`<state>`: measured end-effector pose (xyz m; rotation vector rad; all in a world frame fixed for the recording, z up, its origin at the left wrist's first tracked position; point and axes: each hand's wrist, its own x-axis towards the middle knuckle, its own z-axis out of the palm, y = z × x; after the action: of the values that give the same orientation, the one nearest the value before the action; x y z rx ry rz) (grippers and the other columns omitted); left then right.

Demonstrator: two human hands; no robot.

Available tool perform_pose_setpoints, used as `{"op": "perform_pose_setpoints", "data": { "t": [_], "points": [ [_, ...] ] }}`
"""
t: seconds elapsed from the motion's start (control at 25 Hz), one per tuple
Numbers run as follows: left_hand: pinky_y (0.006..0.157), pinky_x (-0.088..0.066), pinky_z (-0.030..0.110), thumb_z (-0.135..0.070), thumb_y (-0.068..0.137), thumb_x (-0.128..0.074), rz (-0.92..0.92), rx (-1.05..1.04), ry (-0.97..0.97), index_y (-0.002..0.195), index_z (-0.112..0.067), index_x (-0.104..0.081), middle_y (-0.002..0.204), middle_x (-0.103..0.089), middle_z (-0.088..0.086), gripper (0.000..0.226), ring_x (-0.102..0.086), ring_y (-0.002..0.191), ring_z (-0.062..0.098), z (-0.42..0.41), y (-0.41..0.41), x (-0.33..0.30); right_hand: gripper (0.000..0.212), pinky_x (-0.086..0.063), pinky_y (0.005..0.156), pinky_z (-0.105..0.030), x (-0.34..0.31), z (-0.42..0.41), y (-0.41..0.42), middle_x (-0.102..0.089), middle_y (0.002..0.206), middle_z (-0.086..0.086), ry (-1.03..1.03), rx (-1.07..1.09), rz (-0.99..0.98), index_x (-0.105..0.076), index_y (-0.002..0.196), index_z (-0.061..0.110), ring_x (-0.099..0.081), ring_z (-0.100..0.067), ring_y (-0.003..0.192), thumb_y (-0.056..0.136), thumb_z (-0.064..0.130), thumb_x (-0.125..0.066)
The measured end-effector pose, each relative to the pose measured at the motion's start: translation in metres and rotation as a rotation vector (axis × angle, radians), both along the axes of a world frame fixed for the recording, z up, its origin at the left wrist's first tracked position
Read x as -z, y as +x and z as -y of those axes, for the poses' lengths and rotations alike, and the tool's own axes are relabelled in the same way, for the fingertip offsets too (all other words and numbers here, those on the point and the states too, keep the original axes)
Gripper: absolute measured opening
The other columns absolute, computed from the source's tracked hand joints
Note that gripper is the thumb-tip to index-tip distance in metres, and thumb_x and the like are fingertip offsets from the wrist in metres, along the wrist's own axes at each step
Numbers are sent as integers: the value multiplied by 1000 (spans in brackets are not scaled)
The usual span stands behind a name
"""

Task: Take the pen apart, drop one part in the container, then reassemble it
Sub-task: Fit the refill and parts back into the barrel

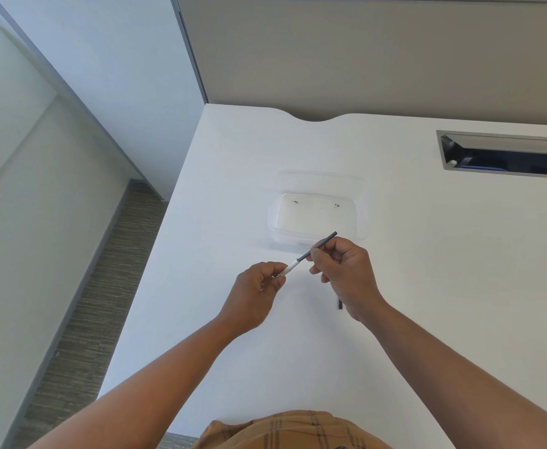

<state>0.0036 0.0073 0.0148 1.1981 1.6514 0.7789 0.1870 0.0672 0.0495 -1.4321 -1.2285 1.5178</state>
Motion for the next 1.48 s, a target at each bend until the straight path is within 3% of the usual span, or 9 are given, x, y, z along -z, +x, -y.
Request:
{"op": "perform_pose_setpoints", "data": {
  "t": [0.52,0.6,0.68,0.76,0.88,0.96,1.08,1.28,1.48],
  "points": [
    [70,-42,6,-19,99,-60,-26,27,1,105,-27,-71,99,-69,-9,15,-60,86,3,-2,-1,-2,10,-46,56,-24,1,-1,1,-69,85,-29,24,-52,15,-70,80,8,-62,-19,66,90,6,-68],
    [68,-43,8,-19,99,-61,-6,28,1,104,-27,-71,98,-70,-6,14,-61,87,10,-3,0,-2,10,-41,56,-27,1,1,1,-64,71,-16,33,-104,37,-73,82,15,-54,-18,63,90,11,-70],
    [72,-46,11,-19,98,-61,13,22,15,104,-27,-72,97,-71,-8,14,-63,89,12,-3,0,-2,7,-37,49,-16,2,4,2,-59,62,7,40,-152,66,-75,91,17,-47,-10,54,92,13,-69],
    [79,-50,16,-19,99,-62,18,22,38,107,-27,-72,100,-71,-11,16,-65,95,10,-3,0,-1,11,-40,50,-13,5,6,3,-64,68,14,48,-139,75,-76,98,20,-51,-7,57,92,14,-69],
    [84,-51,23,-20,98,-62,31,5,49,109,-27,-72,101,-71,-12,17,-65,96,10,-4,0,-1,15,-48,59,-20,11,6,4,-74,91,-1,52,-114,110,-73,102,26,-62,-14,72,93,16,-68],
    [84,-51,23,-20,98,-63,38,-3,46,109,-27,-73,100,-72,-11,16,-65,94,11,-4,1,-1,14,-44,49,-15,16,6,5,-71,84,-6,47,-101,174,-73,102,26,-59,-14,68,93,17,-67],
    [82,-50,21,-20,98,-63,42,-3,48,107,-26,-73,99,-72,-9,15,-65,94,12,-2,3,-1,12,-42,42,-16,22,5,10,-62,76,7,67,-86,274,-72,99,26,-52,-10,55,93,18,-65],
    [72,-47,11,-20,98,-62,45,-11,24,107,-25,-72,98,-72,-7,14,-64,89,11,-1,2,-1,11,-57,64,-41,40,8,27,-65,80,6,51,-158,505,-62,91,31,-56,-17,59,84,24,-66],
    [68,-42,6,-20,99,-62,40,-2,2,109,-23,-72,98,-72,-7,15,-60,80,-5,1,3,0,21,-53,66,-38,51,14,44,-64,73,7,3,-224,834,-49,94,25,-66,-25,72,83,36,-64]
  ]
}}
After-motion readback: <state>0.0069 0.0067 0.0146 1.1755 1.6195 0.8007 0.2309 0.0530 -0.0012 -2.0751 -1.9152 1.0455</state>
